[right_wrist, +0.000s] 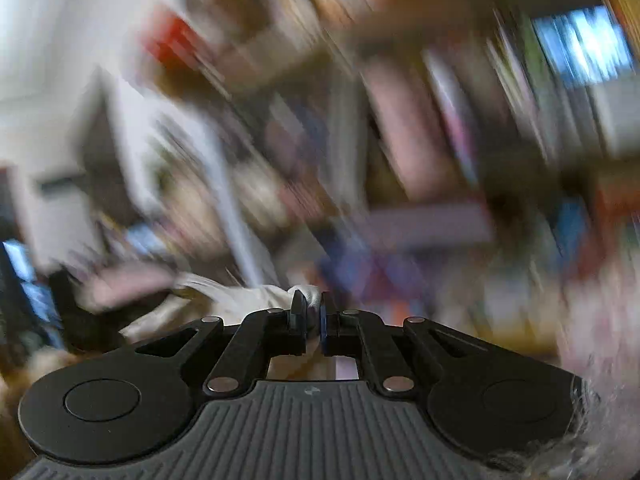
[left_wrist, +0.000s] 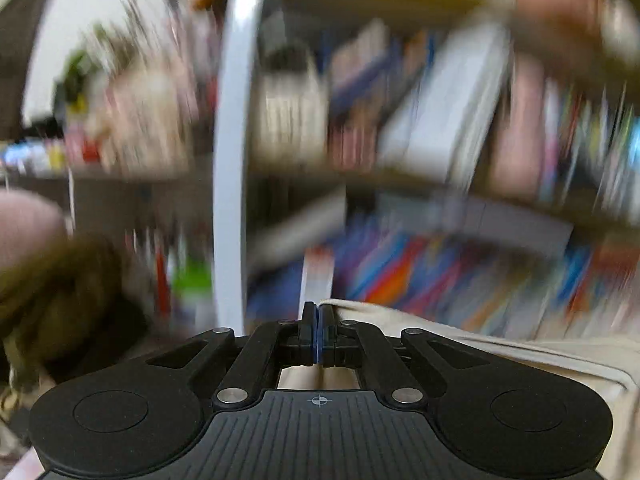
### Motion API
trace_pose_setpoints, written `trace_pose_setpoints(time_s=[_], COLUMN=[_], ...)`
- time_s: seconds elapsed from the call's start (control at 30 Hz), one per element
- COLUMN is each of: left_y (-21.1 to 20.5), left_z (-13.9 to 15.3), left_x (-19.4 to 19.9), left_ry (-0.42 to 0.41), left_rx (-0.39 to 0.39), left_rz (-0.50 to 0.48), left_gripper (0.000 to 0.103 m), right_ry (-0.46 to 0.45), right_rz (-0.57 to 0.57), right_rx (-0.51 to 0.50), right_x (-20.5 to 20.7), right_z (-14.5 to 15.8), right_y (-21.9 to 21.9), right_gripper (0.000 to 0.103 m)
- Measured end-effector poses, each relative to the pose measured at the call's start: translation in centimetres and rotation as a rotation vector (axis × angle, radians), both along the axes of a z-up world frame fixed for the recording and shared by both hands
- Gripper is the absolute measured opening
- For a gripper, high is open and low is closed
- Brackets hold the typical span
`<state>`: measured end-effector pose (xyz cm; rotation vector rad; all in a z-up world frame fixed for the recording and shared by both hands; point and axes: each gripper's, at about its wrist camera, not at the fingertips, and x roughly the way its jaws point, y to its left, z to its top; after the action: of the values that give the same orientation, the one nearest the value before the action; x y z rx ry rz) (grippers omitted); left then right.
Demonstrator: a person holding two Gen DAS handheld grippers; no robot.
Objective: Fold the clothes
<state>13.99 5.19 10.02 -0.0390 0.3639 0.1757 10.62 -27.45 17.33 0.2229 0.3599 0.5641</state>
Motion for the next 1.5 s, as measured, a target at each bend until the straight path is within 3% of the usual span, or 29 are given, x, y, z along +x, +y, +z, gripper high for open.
trace_pose_setpoints(time_s=[0.1, 0.27, 0.3, 0.33, 0.37, 0.4, 0.43, 0.53, 0.7, 0.8, 0.87, 1.0, 1.2, 1.33, 1.43, 1.5], left_y=[0.3, 0.9, 1.0, 1.1, 1.2, 1.3, 1.6, 2.3, 2.8, 2.4, 2.2, 2.9, 4.3, 4.8, 5.0, 5.1], left_z=[-3.3, -4.9, -5.2, -5.4, -5.6, -5.7, -5.7, -6.1, -8.8, -10.6, -11.4, -11.7, -11.7, -11.7, -12.0, -12.1], left_x=[2.6, 3.6, 3.6, 3.1, 2.5, 1.7, 0.7, -1.8, -5.5, -7.1, -7.9, -9.4, -11.3, -11.8, -11.8, -11.7], left_ry=[0.136, 0.218, 0.233, 0.234, 0.228, 0.21, 0.195, 0.189, 0.27, 0.326, 0.348, 0.354, 0.352, 0.363, 0.376, 0.385], left_rx=[0.002, 0.009, 0.014, 0.02, 0.028, 0.033, 0.033, 0.028, 0.029, 0.062, 0.08, 0.058, 0.062, 0.059, 0.057, 0.063], left_rz=[-0.01, -0.01, -0.009, -0.008, -0.008, -0.01, -0.014, -0.011, 0.021, 0.033, 0.049, 0.078, 0.087, 0.081, 0.065, 0.059], left_gripper=[0.0, 0.013, 0.029, 0.054, 0.064, 0.08, 0.083, 0.083, 0.083, 0.083, 0.083, 0.083, 0.083, 0.083, 0.083, 0.083], right_ry=[0.128, 0.209, 0.22, 0.23, 0.234, 0.233, 0.235, 0.261, 0.419, 0.532, 0.562, 0.545, 0.424, 0.377, 0.355, 0.341], right_rz=[-0.043, -0.097, -0.112, -0.127, -0.135, -0.137, -0.141, -0.155, -0.13, -0.058, -0.023, 0.056, 0.219, 0.246, 0.235, 0.198], right_rx=[-0.122, -0.23, -0.244, -0.258, -0.261, -0.254, -0.246, -0.228, -0.175, -0.109, -0.122, -0.217, -0.415, -0.519, -0.568, -0.572], right_x=[4.4, 7.4, 7.6, 7.8, 7.9, 7.7, 7.3, 5.6, 2.8, 1.2, 0.3, -1.4, -5.0, -5.8, -6.0, -5.9], right_z=[-5.1, -9.2, -9.8, -10.3, -10.6, -10.8, -10.9, -10.5, -12.4, -14.2, -15.0, -15.5, -15.7, -17.1, -18.0, -17.9], right_y=[1.8, 3.1, 3.1, 3.2, 3.0, 2.8, 2.4, 1.2, 1.3, 3.0, 5.0, 9.4, 15.0, 17.4, 18.3, 18.0], right_gripper=[0.005, 0.01, 0.014, 0.027, 0.039, 0.045, 0.052, 0.067, 0.068, 0.067, 0.067, 0.066, 0.066, 0.065, 0.055, 0.032])
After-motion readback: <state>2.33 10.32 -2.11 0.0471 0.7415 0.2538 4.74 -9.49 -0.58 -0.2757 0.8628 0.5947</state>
